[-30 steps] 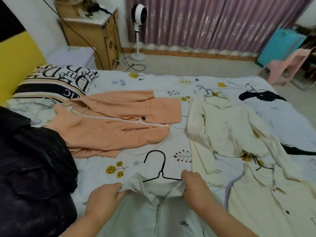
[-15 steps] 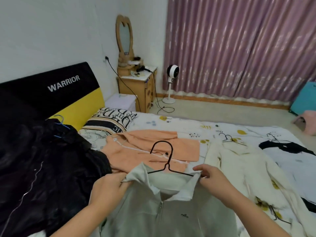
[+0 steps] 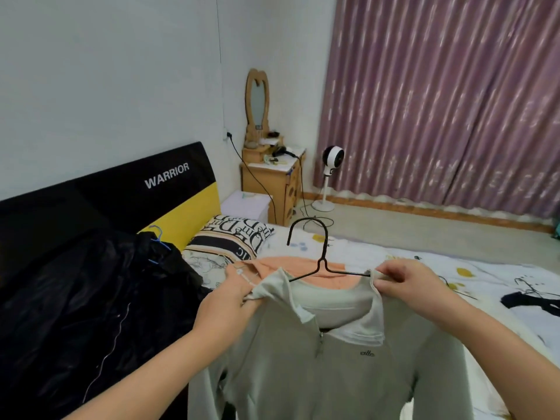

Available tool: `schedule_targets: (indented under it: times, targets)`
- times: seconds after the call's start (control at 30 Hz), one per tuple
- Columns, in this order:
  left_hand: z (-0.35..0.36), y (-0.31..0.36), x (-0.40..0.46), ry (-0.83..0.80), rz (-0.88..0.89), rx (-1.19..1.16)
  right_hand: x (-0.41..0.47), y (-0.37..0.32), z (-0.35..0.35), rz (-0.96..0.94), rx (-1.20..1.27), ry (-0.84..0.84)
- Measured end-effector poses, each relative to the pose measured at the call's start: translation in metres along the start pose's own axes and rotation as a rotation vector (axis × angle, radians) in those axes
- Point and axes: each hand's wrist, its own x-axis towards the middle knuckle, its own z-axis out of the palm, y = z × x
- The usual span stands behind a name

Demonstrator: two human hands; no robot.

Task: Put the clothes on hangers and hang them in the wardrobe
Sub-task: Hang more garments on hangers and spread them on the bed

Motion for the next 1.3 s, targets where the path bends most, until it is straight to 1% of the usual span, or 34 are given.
schedule_targets:
  times: [0.07,0.17,0.27,0.37,0.4,0.47,0.57,0.63,0.7,0.73,0.8,0.9,1.0,1.07,1.13,1.17,1.2,1.3]
  targets:
    - [-0.013,-0.015,0.021,-0.123,0.060,-0.076,0.016,-0.016,0.012,-0.003,-0.052,0.135]
    - [-0.041,-0.036,0.055,-0.301,0.201,-0.113,0.043,-0.035,0.029,0.016,-0.042,0.326]
    - [-0.066,-0.054,0.090,-0.392,0.257,-0.133,0.072,-0.048,0.045,0.023,-0.004,0.414]
    - [-0.075,-0.064,0.126,-0.450,0.333,-0.081,0.097,-0.058,0.061,0.019,0.034,0.453]
    - [-0.074,-0.065,0.136,-0.440,0.364,-0.070,0.104,-0.058,0.065,0.022,0.053,0.474]
    - [-0.071,-0.063,0.155,-0.359,0.401,-0.087,0.118,-0.058,0.071,0.048,0.090,0.526]
    - [-0.063,-0.054,0.177,-0.255,0.423,-0.103,0.137,-0.052,0.080,0.153,0.042,0.599]
    - [-0.055,-0.047,0.188,-0.225,0.414,-0.071,0.142,-0.046,0.091,0.206,0.022,0.649]
    - [-0.044,-0.040,0.200,-0.193,0.389,-0.062,0.138,-0.041,0.110,0.204,0.053,0.691]
    - [-0.038,-0.035,0.206,-0.193,0.370,-0.072,0.136,-0.035,0.124,0.200,0.074,0.685]
    - [-0.029,-0.022,0.217,-0.202,0.332,-0.111,0.130,-0.023,0.156,0.207,0.123,0.593]
    - [-0.016,0.007,0.235,-0.193,0.320,-0.138,0.127,-0.005,0.204,0.268,0.229,0.327]
    - [-0.001,0.044,0.254,-0.165,0.342,-0.183,0.131,0.013,0.236,0.281,0.422,0.109]
    - [0.011,0.071,0.267,-0.130,0.353,-0.223,0.137,0.027,0.250,0.298,0.391,0.034]
    - [0.023,0.097,0.282,-0.098,0.357,-0.271,0.145,0.042,0.255,0.368,0.296,0.016]
    - [0.029,0.109,0.290,-0.087,0.348,-0.301,0.150,0.051,0.255,0.416,0.273,0.037]
    - [0.036,0.119,0.298,-0.074,0.330,-0.340,0.157,0.060,0.254,0.470,0.276,0.112]
    - [0.059,0.142,0.324,-0.037,0.252,-0.476,0.190,0.102,0.240,0.676,0.364,0.446]
